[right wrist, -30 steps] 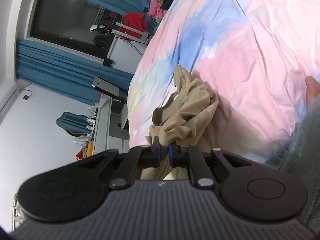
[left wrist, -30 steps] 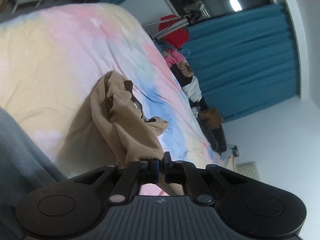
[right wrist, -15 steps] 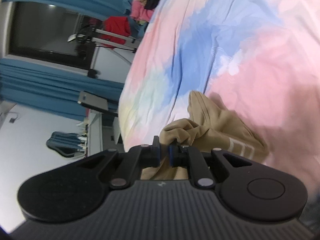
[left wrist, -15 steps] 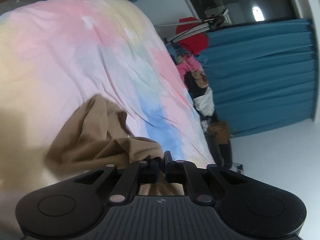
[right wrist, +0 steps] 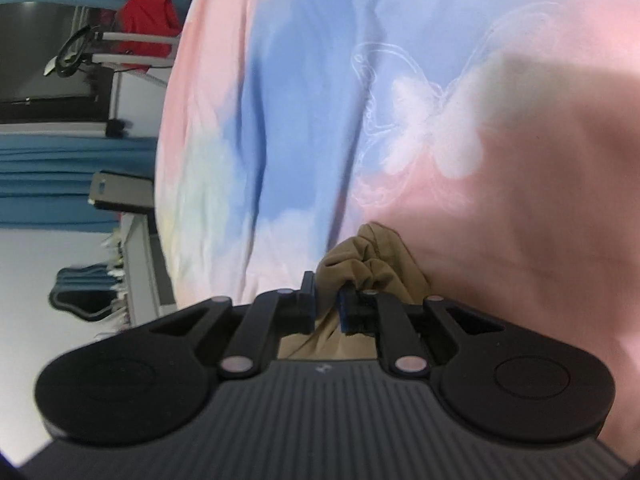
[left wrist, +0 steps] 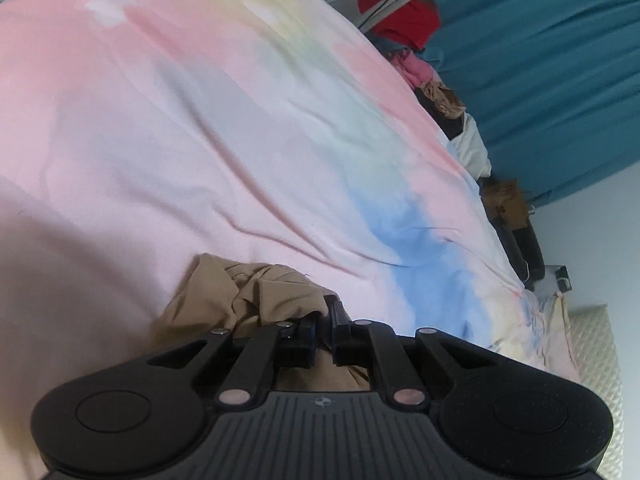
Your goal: Fold clothes
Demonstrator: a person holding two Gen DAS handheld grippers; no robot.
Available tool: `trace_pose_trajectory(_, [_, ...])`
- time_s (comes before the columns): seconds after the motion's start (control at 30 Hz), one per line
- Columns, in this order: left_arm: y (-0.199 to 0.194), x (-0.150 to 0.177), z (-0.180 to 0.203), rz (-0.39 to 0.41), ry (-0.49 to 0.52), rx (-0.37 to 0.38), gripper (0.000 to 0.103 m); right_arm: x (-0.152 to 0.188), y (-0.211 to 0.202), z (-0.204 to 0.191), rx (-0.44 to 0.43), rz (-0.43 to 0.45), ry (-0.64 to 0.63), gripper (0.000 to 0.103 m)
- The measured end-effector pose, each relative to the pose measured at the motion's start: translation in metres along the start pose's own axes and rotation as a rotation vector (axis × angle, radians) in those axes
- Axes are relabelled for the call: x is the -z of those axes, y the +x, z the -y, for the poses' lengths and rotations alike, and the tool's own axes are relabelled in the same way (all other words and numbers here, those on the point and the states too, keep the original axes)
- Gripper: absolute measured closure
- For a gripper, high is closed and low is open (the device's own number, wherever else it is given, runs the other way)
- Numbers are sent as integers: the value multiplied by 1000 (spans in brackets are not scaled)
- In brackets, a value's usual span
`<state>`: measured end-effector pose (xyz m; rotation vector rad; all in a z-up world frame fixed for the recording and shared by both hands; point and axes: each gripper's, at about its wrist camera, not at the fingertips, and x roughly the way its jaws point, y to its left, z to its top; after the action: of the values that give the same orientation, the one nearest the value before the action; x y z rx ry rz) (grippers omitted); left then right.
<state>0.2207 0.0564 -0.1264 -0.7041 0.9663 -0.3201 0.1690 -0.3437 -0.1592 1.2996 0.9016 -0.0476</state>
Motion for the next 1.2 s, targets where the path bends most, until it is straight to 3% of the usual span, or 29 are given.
trace_pose_trajectory(0.03, [-3, 1, 5, 11, 29, -1, 95, -1, -1, 0, -15, -8, -10, 83])
trace_pose_trajectory(0.07, [-7, 3, 9, 24, 61, -3, 94, 1, -4, -3, -47, -8, -42, 74])
trace_pose_trajectory(0.1, [-10, 4, 14, 37, 93, -6, 89, 3, -8, -6, -80, -7, -74, 52])
trace_pose_trajectory(0.17, [-22, 12, 29, 69, 175, -6, 64, 9, -14, -16, -157, -14, -149, 25])
trace_pose_trajectory(0.2, [-29, 18, 38, 92, 223, -13, 39, 14, -19, -24, -163, 6, -218, 24])
trace_pose_trajectory(0.23, [-36, 23, 46, 115, 271, -19, 22, 19, -24, -32, -168, 25, -287, 24])
trace_pose_trajectory(0.27, [-43, 29, 54, 138, 320, -26, 18, 24, -29, -40, -174, 45, -355, 24])
trace_pose_trajectory(0.3, [-50, 35, 63, 161, 368, -33, 16, 29, -34, -49, -179, 65, -424, 24])
trace_pose_trajectory(0.43, [-47, 49, 77, 161, 515, -120, 15, 56, -36, -72, -34, 229, -789, 24])
trace_pose_trajectory(0.53, [-27, 51, 66, 106, 511, -181, 16, 66, -8, -76, 142, 214, -948, 25])
trace_pose_trajectory(0.6, [-16, 52, 57, 77, 511, -220, 17, 68, 2, -72, 171, 221, -957, 25])
trace_pose_trajectory(0.8, [-25, 62, 60, 108, 547, -244, 18, 89, -4, -69, 177, 290, -1000, 27])
trace_pose_trajectory(1.07, [-81, 101, 82, 182, 601, -221, 18, 135, -62, -71, 159, 374, -1093, 26])
trace_pose_trajectory(1.2, [-110, 124, 90, 214, 629, -211, 16, 151, -80, -60, 173, 372, -1064, 26])
